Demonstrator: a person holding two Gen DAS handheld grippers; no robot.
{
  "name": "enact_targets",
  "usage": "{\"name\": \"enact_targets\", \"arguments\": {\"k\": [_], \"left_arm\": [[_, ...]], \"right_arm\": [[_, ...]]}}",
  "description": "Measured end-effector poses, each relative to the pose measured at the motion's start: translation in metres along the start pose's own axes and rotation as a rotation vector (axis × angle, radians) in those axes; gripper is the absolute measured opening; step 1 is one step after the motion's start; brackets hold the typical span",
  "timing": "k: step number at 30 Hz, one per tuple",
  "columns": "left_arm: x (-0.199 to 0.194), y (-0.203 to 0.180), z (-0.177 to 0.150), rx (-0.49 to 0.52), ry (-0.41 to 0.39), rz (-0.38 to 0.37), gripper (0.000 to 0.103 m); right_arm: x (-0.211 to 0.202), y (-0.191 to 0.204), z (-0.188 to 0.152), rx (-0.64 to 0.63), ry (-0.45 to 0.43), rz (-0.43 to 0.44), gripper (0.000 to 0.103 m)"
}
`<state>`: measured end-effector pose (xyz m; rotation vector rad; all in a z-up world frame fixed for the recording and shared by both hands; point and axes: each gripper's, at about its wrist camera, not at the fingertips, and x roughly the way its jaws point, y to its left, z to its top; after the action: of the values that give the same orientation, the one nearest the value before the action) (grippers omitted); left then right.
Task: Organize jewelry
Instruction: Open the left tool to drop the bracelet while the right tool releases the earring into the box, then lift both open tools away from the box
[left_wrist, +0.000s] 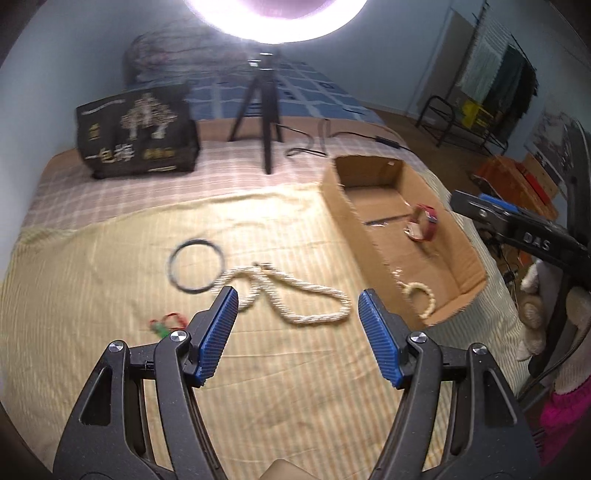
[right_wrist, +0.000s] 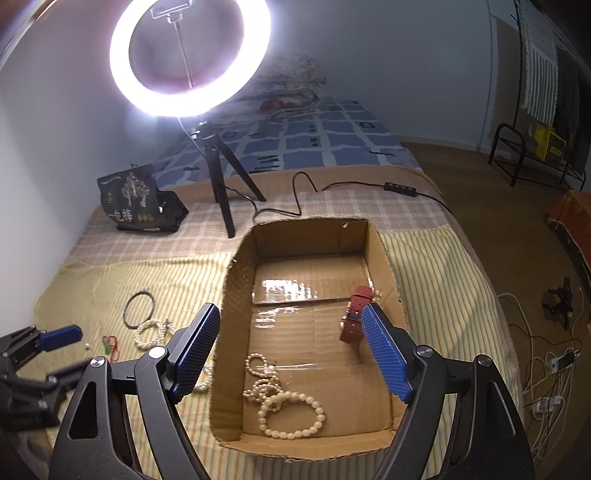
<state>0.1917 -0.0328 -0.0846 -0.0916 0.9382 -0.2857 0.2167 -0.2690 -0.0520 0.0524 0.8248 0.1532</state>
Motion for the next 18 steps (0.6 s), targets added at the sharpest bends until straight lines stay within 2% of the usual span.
{"name": "enact_targets", "arguments": {"k": [10, 13, 18], "left_arm": [[-0.019, 0.047, 0.001, -0.08, -0.034, 0.029, 0.07], [-0.019, 0.059, -0.002, -0.096, -0.023, 0.038, 0.07], [-0.011, 0.083, -0.006, -0.149, 0.018, 0.038, 0.07]], "right_arm": [[0.001, 0.034, 0.0, -0.042, -0.042, 0.11, 0.079], [0.002, 0.048, -0.003, -0.082, -0.059, 0.15, 0.079], [0.007, 0.075, -0.013, -0.162, -0.038, 0.204, 0.079]]}}
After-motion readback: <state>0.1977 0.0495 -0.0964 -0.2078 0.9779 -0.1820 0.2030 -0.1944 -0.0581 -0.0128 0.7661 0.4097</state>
